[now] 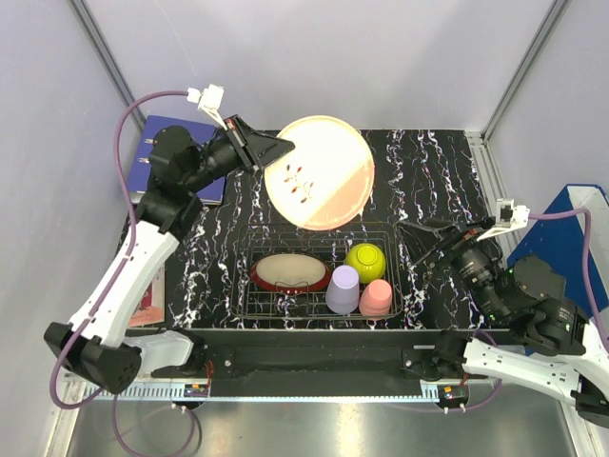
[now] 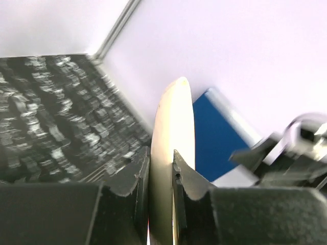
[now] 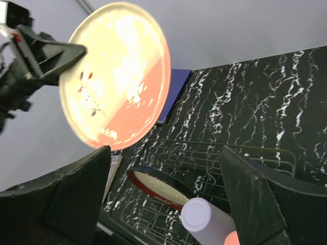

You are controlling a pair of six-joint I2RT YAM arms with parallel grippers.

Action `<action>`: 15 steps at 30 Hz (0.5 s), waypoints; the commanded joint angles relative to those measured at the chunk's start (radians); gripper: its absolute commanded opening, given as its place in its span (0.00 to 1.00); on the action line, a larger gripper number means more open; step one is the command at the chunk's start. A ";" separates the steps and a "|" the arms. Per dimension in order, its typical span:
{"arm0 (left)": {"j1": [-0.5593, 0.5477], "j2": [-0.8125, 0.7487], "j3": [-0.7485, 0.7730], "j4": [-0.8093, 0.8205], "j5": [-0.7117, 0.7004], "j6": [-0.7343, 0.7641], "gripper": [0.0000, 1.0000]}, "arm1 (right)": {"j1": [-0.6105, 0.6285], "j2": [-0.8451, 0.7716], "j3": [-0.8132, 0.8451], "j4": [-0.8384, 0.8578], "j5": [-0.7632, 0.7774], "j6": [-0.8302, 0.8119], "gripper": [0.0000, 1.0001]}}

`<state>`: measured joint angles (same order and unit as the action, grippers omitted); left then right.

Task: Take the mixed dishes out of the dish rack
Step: Place the plate at the center of the board.

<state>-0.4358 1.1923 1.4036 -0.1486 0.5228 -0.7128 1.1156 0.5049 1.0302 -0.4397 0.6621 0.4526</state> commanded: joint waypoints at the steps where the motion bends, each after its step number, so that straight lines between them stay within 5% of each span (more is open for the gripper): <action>1: 0.028 0.019 -0.063 0.625 0.152 -0.480 0.00 | 0.003 -0.008 0.011 0.018 -0.059 0.058 0.94; 3: 0.025 0.030 -0.103 0.720 0.166 -0.528 0.00 | 0.003 0.007 0.014 0.044 -0.081 0.052 0.94; 15: 0.000 0.000 -0.152 0.708 0.181 -0.514 0.00 | 0.000 0.243 0.087 0.202 -0.070 -0.038 0.97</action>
<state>-0.4278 1.2594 1.2343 0.3851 0.6895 -1.1591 1.1156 0.6865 1.0748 -0.3473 0.5995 0.4603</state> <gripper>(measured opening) 0.205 0.973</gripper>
